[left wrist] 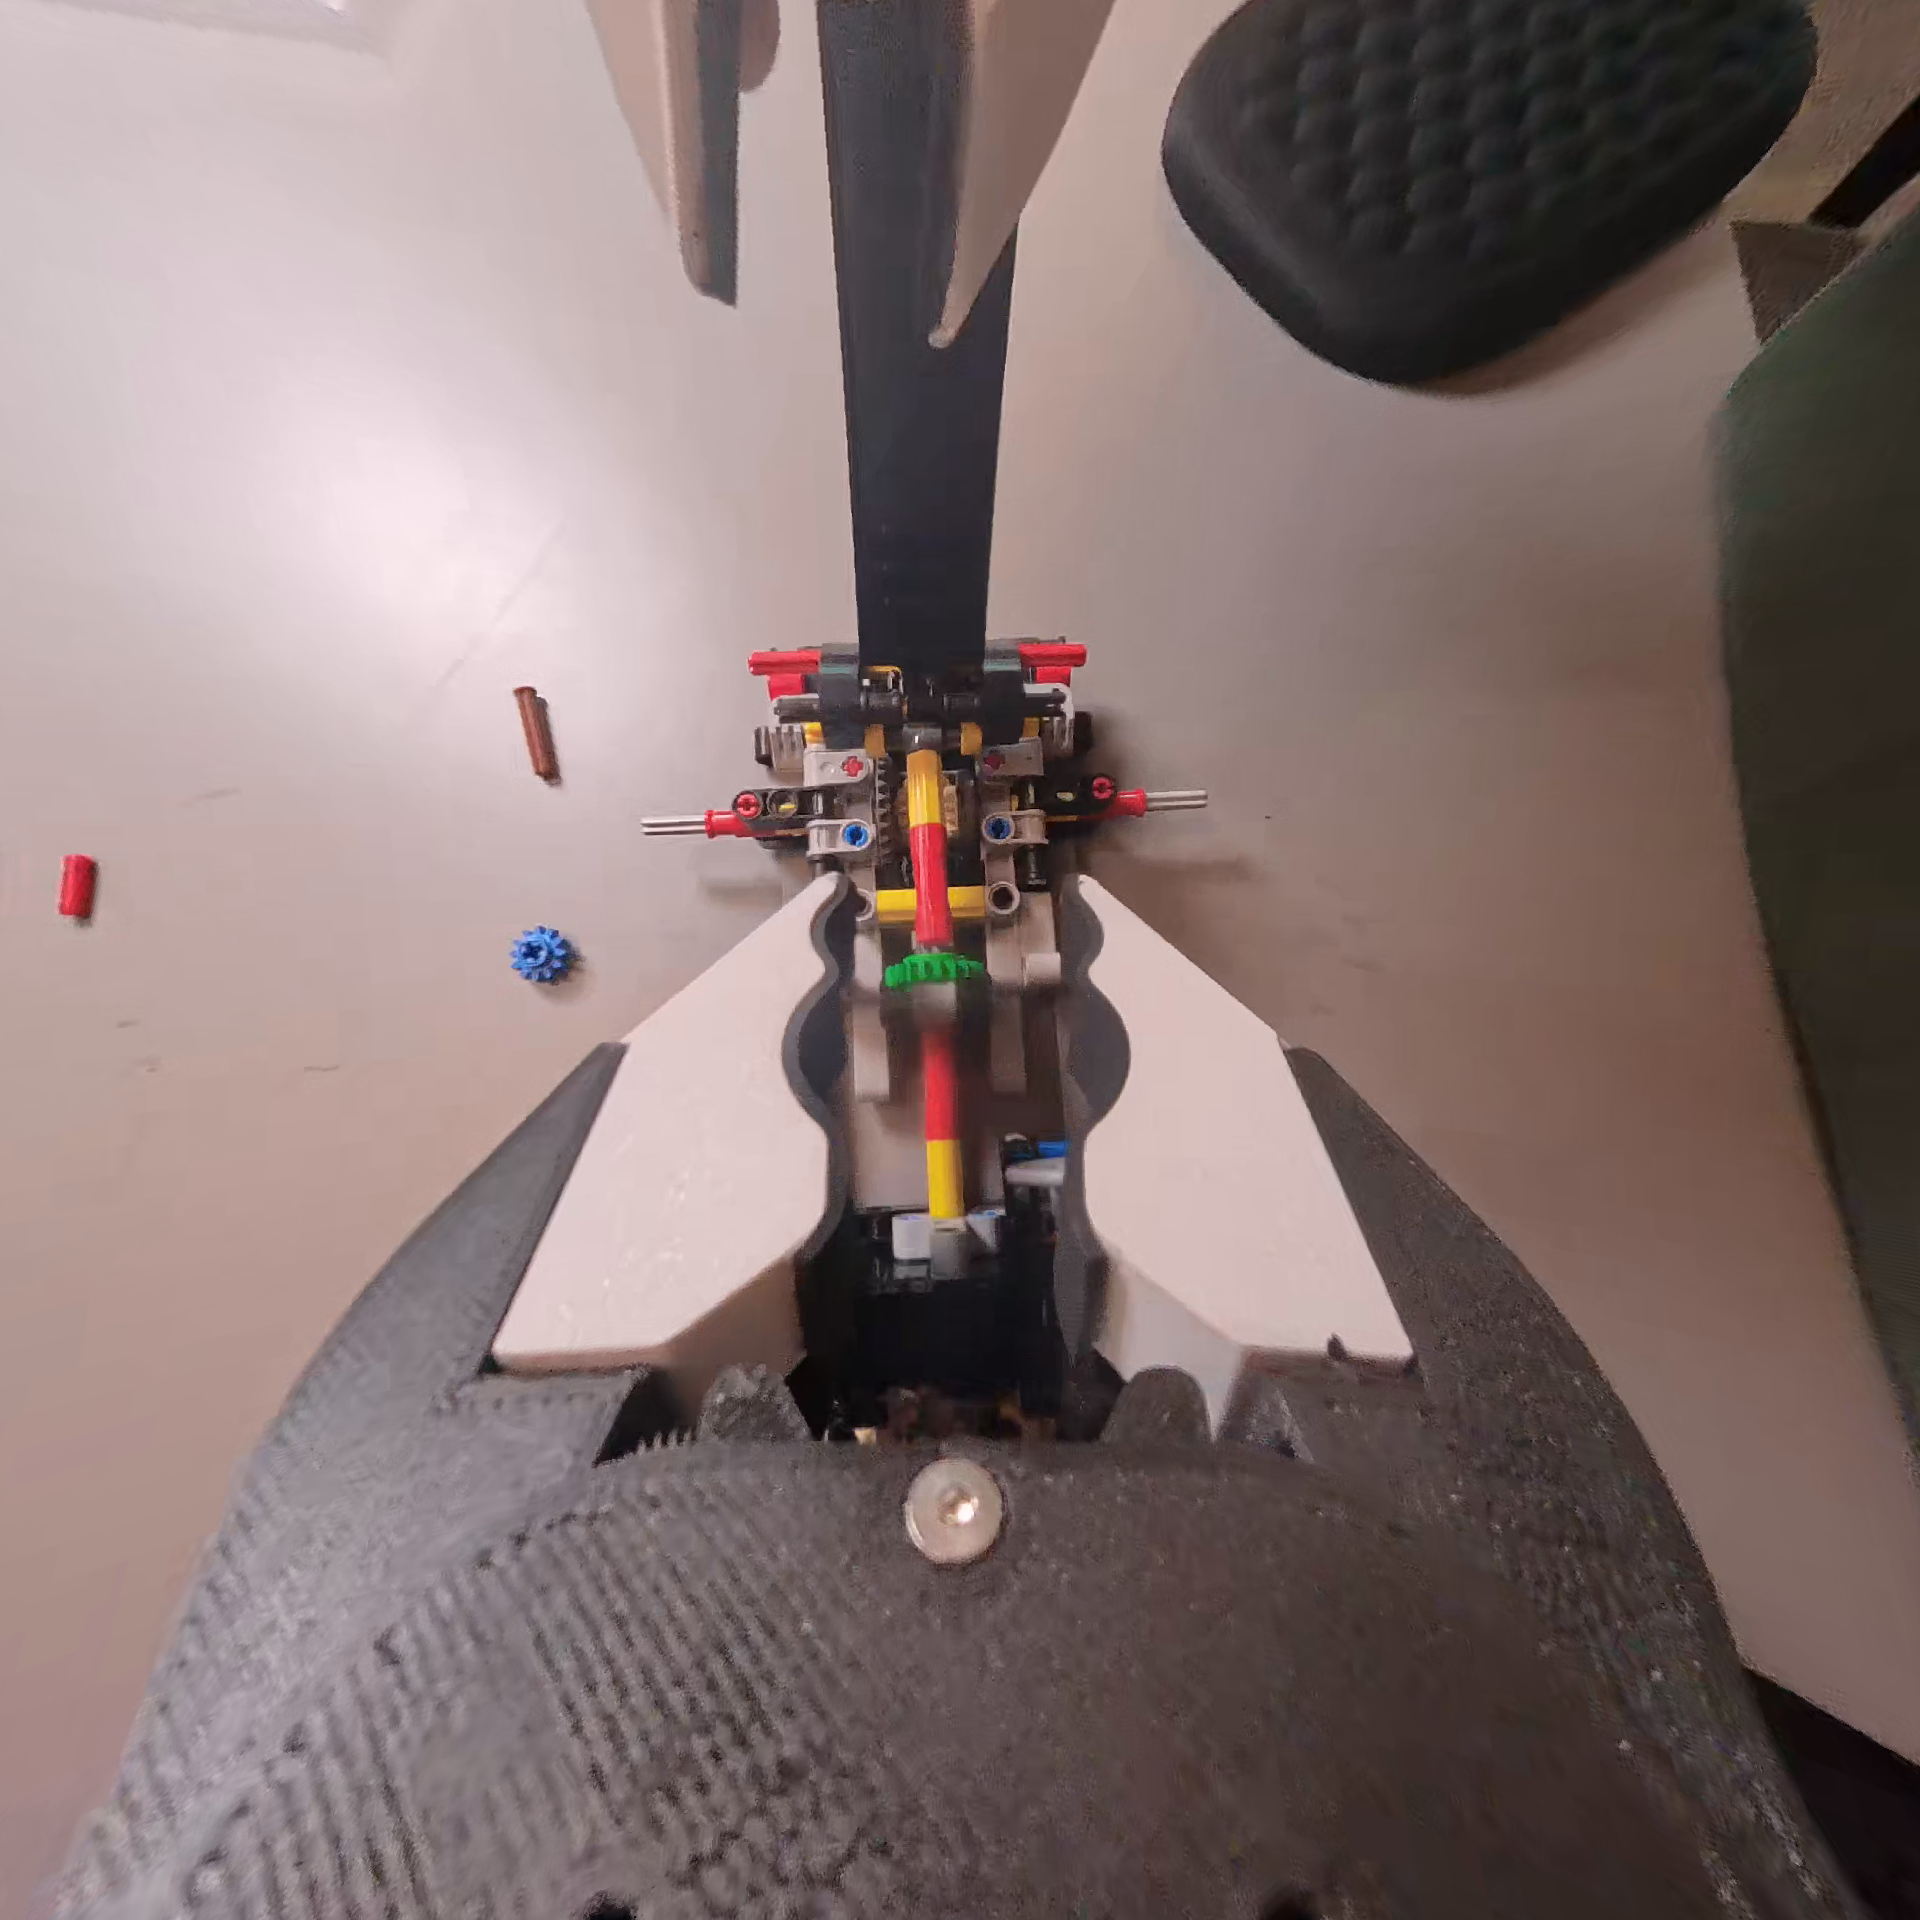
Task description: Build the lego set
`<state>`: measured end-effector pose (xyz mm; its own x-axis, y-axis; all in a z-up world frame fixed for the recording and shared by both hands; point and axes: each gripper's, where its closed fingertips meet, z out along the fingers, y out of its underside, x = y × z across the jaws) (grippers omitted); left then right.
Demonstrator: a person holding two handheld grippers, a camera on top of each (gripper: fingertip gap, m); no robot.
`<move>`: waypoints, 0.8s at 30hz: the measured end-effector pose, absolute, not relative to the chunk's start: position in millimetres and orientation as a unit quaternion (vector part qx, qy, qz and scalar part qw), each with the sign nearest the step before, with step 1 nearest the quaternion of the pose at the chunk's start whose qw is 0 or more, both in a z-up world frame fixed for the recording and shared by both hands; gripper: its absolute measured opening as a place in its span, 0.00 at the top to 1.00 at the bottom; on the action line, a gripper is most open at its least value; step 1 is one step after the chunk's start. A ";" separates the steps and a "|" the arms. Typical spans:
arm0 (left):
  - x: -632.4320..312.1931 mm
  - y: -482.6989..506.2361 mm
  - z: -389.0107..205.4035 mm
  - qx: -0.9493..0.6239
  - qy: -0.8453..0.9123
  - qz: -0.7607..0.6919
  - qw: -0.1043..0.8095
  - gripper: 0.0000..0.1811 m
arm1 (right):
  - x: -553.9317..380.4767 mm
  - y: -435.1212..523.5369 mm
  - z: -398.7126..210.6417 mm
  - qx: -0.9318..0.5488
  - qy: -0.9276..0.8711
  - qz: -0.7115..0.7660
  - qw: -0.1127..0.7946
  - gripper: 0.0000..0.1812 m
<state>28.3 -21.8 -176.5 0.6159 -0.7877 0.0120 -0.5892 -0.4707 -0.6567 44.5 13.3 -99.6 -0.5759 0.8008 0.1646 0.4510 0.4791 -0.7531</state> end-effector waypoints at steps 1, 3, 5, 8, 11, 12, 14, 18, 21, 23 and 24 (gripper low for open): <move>27.5 -18.7 -181.5 -0.846 0.413 -0.147 0.304 0.85 | 44.2 13.3 -99.4 -0.381 -0.820 0.341 0.258 0.90; 27.0 -15.7 -186.6 -0.847 0.421 -0.131 0.296 0.93 | 43.4 13.4 -98.8 -0.382 -0.817 0.346 0.258 0.90; 29.0 -15.6 -187.2 -0.845 0.426 -0.130 0.297 0.98 | 41.4 13.5 -97.4 -0.384 -0.812 0.352 0.263 0.90; 28.6 -15.9 -188.3 -0.843 0.429 -0.123 0.302 0.98 | 37.6 12.3 -87.3 -0.389 -0.792 0.382 0.274 0.89; 28.4 -17.5 -186.3 -0.840 0.425 -0.131 0.310 0.98 | 37.4 18.8 -56.6 -0.397 -0.738 0.452 0.304 0.87; 27.8 -18.3 -186.1 -0.841 0.423 -0.133 0.310 0.98 | 40.2 25.0 -49.2 -0.401 -0.723 0.467 0.313 0.87; 25.5 -19.6 -186.7 -0.842 0.422 -0.132 0.309 0.98 | 49.6 37.7 -50.9 -0.410 -0.713 0.472 0.318 0.86; 21.8 -22.2 -187.6 -0.842 0.422 -0.130 0.309 0.98 | 67.3 47.0 -99.1 -0.431 -0.739 0.435 0.280 0.86; 19.4 -24.1 -187.1 -0.844 0.422 -0.128 0.305 0.98 | 71.8 39.0 -142.3 -0.437 -0.768 0.399 0.245 0.85; 17.8 -25.3 -186.8 -0.846 0.421 -0.124 0.303 0.98 | 70.0 29.6 -154.7 -0.433 -0.773 0.401 0.233 0.86; 17.2 -25.9 -186.8 -0.846 0.421 -0.123 0.302 0.98 | 67.7 25.4 -157.2 -0.433 -0.771 0.408 0.229 0.86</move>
